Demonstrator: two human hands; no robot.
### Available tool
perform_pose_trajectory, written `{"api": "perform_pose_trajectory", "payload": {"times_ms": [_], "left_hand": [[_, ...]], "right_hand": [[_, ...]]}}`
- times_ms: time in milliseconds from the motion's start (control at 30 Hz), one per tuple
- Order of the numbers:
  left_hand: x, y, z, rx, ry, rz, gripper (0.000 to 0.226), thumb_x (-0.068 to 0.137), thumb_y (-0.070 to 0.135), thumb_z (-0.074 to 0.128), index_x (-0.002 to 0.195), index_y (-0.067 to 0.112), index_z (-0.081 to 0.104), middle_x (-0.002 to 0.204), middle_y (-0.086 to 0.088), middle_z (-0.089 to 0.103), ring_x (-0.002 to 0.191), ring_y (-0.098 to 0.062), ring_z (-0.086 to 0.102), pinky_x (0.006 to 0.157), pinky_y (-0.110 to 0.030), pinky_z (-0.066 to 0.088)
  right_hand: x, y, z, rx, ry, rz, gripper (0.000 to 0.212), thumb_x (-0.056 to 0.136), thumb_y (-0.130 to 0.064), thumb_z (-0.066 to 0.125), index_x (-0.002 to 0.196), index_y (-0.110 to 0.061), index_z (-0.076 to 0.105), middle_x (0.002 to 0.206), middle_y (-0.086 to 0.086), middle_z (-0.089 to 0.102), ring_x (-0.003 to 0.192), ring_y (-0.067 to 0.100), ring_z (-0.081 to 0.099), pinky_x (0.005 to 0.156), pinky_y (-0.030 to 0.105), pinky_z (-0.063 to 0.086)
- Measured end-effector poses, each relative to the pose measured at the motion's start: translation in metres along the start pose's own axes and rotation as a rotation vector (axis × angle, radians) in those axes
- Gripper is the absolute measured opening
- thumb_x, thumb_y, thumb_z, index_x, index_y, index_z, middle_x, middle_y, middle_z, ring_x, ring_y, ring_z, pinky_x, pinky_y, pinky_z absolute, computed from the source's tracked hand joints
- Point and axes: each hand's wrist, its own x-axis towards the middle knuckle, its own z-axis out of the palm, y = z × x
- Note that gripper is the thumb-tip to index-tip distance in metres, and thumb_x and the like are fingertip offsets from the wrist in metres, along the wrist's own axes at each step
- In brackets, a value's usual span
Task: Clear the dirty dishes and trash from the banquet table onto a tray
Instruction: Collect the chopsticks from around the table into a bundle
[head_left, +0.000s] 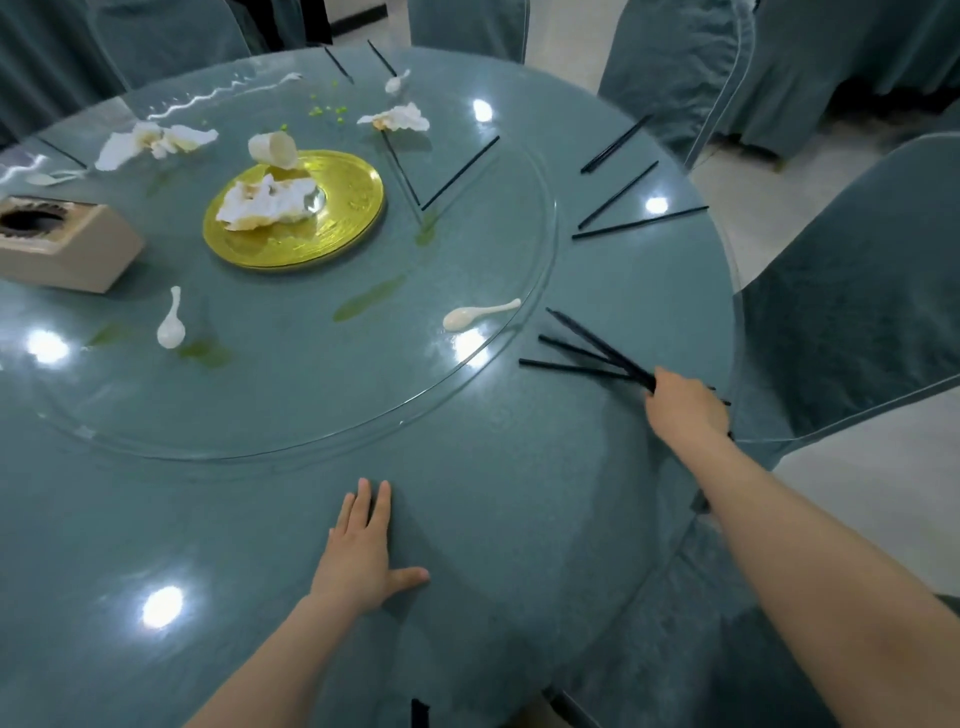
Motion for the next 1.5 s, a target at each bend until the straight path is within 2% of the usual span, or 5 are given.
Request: {"api": "perform_pose_trajectory", "payload": {"times_ms": [167, 500, 867, 1100, 1500], "left_hand": [[-0.006, -0.005, 0.001, 0.012, 0.008, -0.013, 0.123, 0.072, 0.06, 0.07, 0.151, 0.02, -0.016, 0.159, -0.003, -0.021, 0.147, -0.024, -0.013, 0.12, -0.041, 0.009], [-0.005, -0.006, -0.006, -0.035, -0.021, -0.032, 0.107, 0.08, 0.05, 0.069, 0.153, 0.014, 0.0, 0.161, -0.006, -0.007, 0.149, -0.023, 0.0, 0.119, -0.035, 0.013], [-0.073, 0.065, -0.109, -0.728, 0.448, 0.254, 0.047, 0.099, 0.038, 0.043, 0.142, 0.018, 0.042, 0.145, 0.004, 0.046, 0.13, -0.011, 0.042, 0.103, -0.026, 0.028], [-0.142, 0.116, -0.186, -1.403, 0.243, 0.444, 0.057, 0.101, 0.051, 0.021, 0.139, 0.017, 0.046, 0.142, 0.0, 0.049, 0.135, -0.012, 0.04, 0.107, -0.026, 0.027], [-0.193, 0.179, -0.229, -1.293, 0.351, 0.483, 0.051, 0.094, 0.061, 0.029, 0.128, 0.033, 0.054, 0.125, 0.012, 0.043, 0.119, -0.013, 0.038, 0.096, -0.034, 0.026]], "right_hand": [[-0.01, 0.004, 0.022, 0.025, 0.037, -0.009, 0.022, 0.098, -0.03, 0.045, 0.082, -0.015, 0.049, 0.089, 0.014, 0.063, 0.067, 0.025, 0.044, 0.055, 0.031, 0.032], [-0.097, 0.016, 0.026, 0.02, 0.022, -0.166, 0.015, 0.094, -0.019, 0.047, 0.097, -0.014, 0.06, 0.101, 0.002, 0.05, 0.098, 0.021, 0.047, 0.063, 0.03, 0.037], [-0.19, -0.002, -0.088, -0.081, 0.243, -0.379, 0.013, 0.093, -0.009, 0.039, 0.098, -0.02, 0.039, 0.093, 0.001, 0.058, 0.068, 0.023, 0.047, 0.054, 0.032, 0.029], [-0.249, -0.01, -0.172, -0.239, 0.545, -0.6, 0.025, 0.064, -0.003, 0.076, 0.081, -0.015, 0.061, 0.059, -0.002, 0.055, 0.041, 0.019, 0.046, 0.039, 0.027, 0.026], [-0.296, 0.027, -0.259, -0.192, 0.716, -0.549, 0.024, 0.066, -0.005, 0.075, 0.085, -0.017, 0.065, 0.068, -0.002, 0.059, 0.05, 0.019, 0.055, 0.044, 0.031, 0.041]]}}
